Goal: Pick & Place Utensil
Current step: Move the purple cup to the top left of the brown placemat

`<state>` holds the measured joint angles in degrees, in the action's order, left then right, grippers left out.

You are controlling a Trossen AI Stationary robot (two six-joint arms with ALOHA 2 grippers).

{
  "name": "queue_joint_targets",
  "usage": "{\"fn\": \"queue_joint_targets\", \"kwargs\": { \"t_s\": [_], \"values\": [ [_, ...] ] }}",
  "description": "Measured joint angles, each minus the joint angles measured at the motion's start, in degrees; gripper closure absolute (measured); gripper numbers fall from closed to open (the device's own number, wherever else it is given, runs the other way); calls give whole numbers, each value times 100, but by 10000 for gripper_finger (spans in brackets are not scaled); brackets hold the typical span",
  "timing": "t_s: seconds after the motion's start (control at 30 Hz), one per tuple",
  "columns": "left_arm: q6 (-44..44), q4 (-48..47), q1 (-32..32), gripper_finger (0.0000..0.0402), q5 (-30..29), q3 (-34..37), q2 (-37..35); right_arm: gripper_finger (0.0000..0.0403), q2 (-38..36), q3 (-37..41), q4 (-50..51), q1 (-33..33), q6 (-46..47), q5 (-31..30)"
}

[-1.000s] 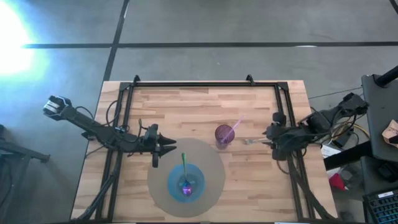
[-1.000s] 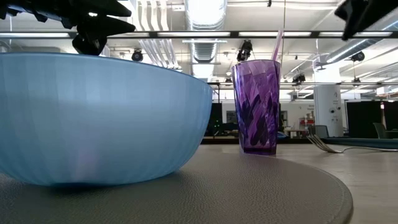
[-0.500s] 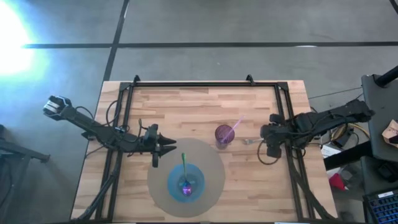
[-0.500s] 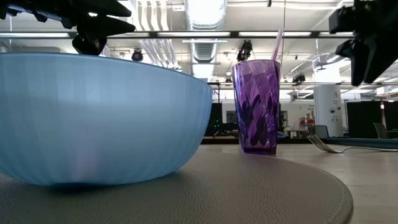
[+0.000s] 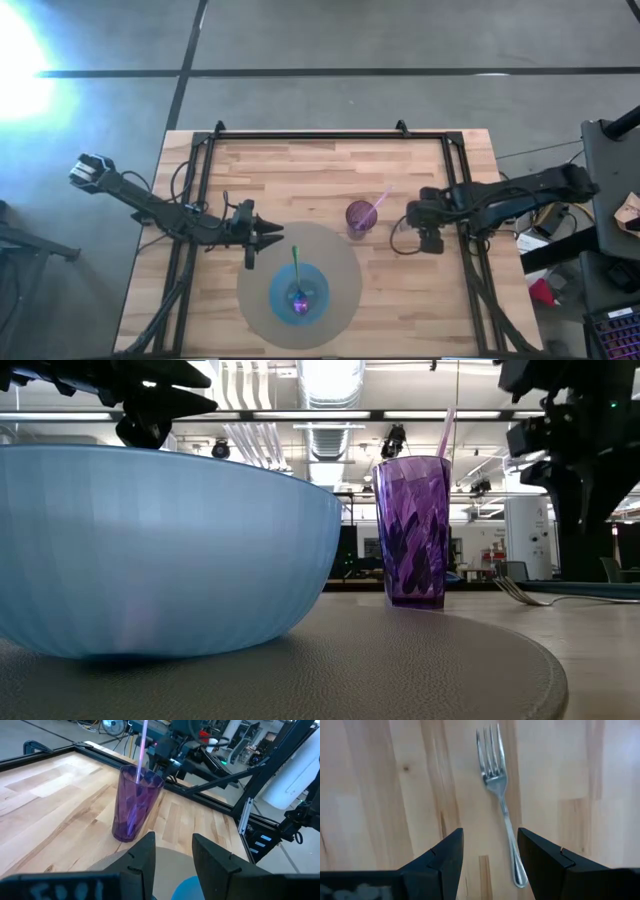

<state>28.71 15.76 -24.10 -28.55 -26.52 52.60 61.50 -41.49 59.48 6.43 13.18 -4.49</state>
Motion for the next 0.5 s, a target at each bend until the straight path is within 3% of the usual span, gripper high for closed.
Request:
{"fn": "queue_joint_targets", "kwargs": {
  "t_s": [0.27, 0.5],
  "values": [
    [0, -9, 2, 282, 32, 0, 0, 220, 482, 4, 1, 0, -34, 21],
    [-2, -10, 2, 282, 30, 0, 0, 220, 459, 15, 9, -36, -13, 5]
  ]
}}
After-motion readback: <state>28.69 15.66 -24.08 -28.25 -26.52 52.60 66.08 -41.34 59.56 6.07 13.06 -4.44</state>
